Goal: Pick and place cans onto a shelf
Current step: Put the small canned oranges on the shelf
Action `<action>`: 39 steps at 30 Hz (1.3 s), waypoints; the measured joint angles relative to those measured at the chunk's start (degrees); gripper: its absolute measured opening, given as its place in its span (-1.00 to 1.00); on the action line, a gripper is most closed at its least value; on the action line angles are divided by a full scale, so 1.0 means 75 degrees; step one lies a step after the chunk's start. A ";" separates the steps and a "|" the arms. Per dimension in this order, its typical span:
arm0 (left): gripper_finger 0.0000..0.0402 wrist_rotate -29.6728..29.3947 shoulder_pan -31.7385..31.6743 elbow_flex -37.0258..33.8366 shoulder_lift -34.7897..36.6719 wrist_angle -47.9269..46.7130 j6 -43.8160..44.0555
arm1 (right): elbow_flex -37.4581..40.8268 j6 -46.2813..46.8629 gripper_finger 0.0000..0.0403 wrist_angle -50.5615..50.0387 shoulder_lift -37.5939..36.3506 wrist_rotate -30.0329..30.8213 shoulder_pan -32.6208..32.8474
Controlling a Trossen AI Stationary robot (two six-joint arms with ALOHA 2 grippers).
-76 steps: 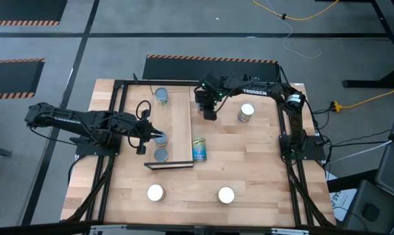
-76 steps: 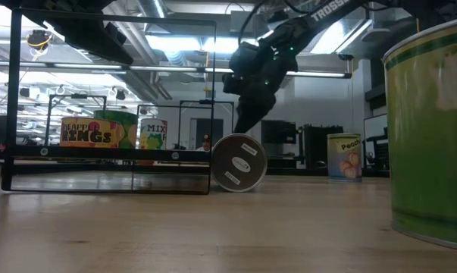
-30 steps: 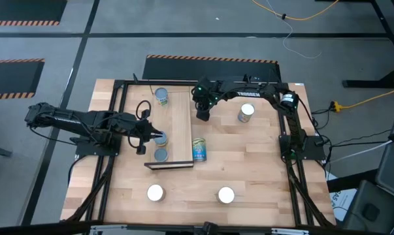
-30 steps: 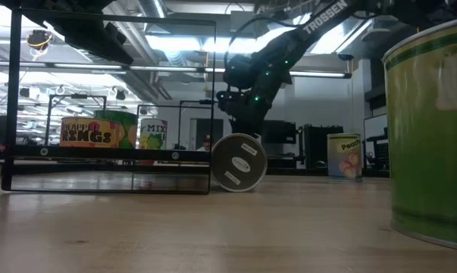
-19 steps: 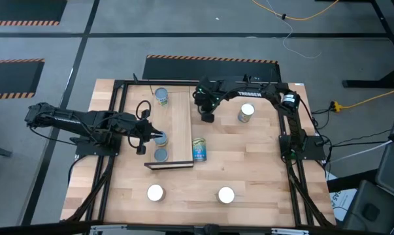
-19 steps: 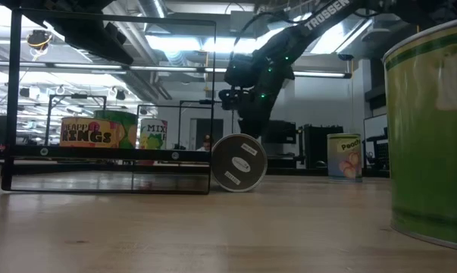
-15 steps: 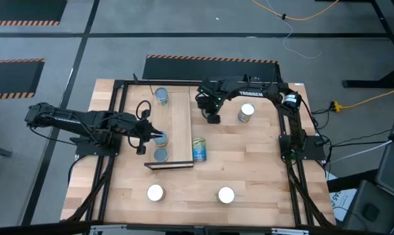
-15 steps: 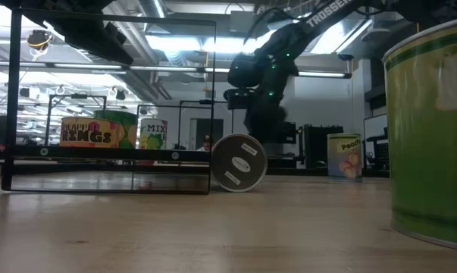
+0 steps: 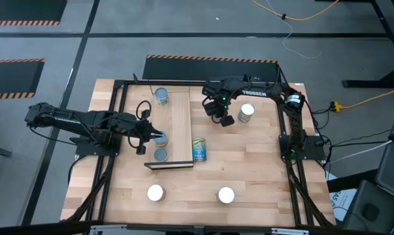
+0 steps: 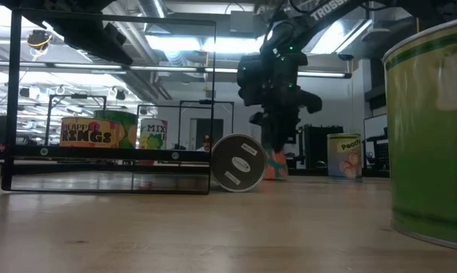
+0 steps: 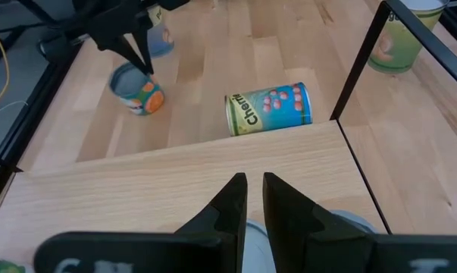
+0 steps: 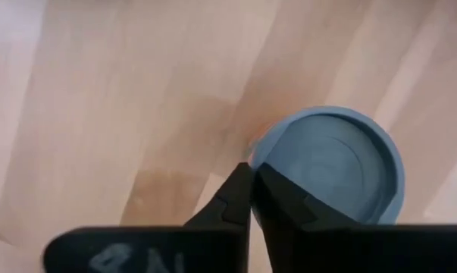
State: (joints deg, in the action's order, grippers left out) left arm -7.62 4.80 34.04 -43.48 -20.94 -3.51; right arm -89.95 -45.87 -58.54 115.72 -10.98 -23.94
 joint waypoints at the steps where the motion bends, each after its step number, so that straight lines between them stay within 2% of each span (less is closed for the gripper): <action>1: -0.81 0.0000 0.0000 0.0000 0.0000 0.0001 0.0001 | -0.0003 0.0030 -0.85 0.0031 0.0000 0.0034 0.0000; 5: -0.81 0.0000 0.0000 0.0000 0.0000 0.0001 0.0018 | -0.0008 0.0044 -0.78 0.0035 0.0000 0.0117 0.0000; 12: -0.81 0.0000 0.0000 0.0000 0.0000 0.0001 0.0053 | -0.0015 0.0047 -0.76 0.0044 -0.0012 0.0124 0.0002; 15: -0.81 0.0000 0.0000 0.0000 0.0000 0.0001 0.0053 | -0.0015 0.0090 -0.75 0.0050 -0.0015 0.0370 0.0003; 19: -0.81 0.0000 0.0000 0.0000 0.0000 0.0001 0.0053 | -0.0017 0.0796 -0.75 0.0075 -0.0015 0.0900 0.0000; 39: -0.81 0.0000 0.0000 0.0000 0.0000 0.0000 0.0052 | -0.0023 0.2684 -0.75 0.0489 -0.0023 0.0924 0.0003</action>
State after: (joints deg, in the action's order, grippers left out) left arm -7.62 4.80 34.04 -43.48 -20.94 -3.13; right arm -90.13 -25.74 -54.87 115.55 -4.05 -23.92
